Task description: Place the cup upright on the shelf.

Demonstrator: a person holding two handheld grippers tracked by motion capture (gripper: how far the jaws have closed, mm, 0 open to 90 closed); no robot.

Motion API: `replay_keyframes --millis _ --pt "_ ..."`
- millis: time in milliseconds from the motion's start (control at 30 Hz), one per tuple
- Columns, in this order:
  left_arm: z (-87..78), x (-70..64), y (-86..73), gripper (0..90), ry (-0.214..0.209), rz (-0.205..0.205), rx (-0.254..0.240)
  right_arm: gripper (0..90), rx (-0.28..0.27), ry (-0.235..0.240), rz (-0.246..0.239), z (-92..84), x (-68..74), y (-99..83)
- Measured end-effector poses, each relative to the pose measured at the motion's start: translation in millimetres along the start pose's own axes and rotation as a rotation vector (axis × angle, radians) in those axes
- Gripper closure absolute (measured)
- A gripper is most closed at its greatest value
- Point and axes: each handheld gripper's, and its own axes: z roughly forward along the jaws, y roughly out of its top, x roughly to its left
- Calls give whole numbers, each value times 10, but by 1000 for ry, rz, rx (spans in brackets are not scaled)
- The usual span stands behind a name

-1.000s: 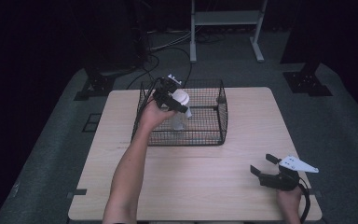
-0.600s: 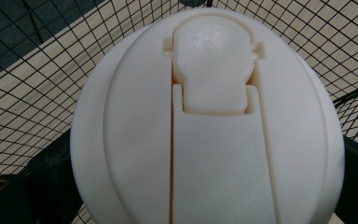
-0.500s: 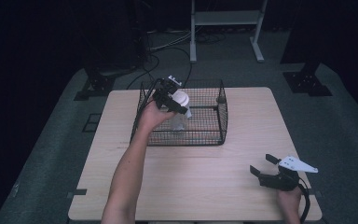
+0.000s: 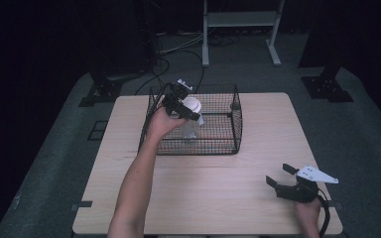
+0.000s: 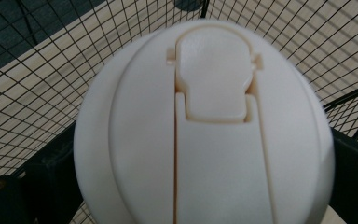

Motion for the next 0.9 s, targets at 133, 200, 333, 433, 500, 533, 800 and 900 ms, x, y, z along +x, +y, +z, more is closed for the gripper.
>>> replay_keyframes --millis 133,200,333,433,500,533,800,900 --pt "-41 -20 10 20 -3 8 -17 129 1 0 0 0 0 0" --pt "-60 -31 10 14 1 13 -26 129 0 1 2 0 0 0" --pt "-126 -46 23 5 26 21 -43 129 2 1 2 0 3 0" --pt "-180 -46 36 6 35 20 -65 129 2 1 2 1 3 0" --pt "-206 -44 42 6 39 26 -72 129 2 0 4 1 3 0" --pt "-220 -43 46 6 43 26 -72 129 3 0 3 0 3 0" --pt "-384 -76 66 6 46 33 -97 129 5 -1 -1 4 6 0" --pt "-466 -110 72 6 50 47 -116 129 6 -3 -2 6 9 -1"
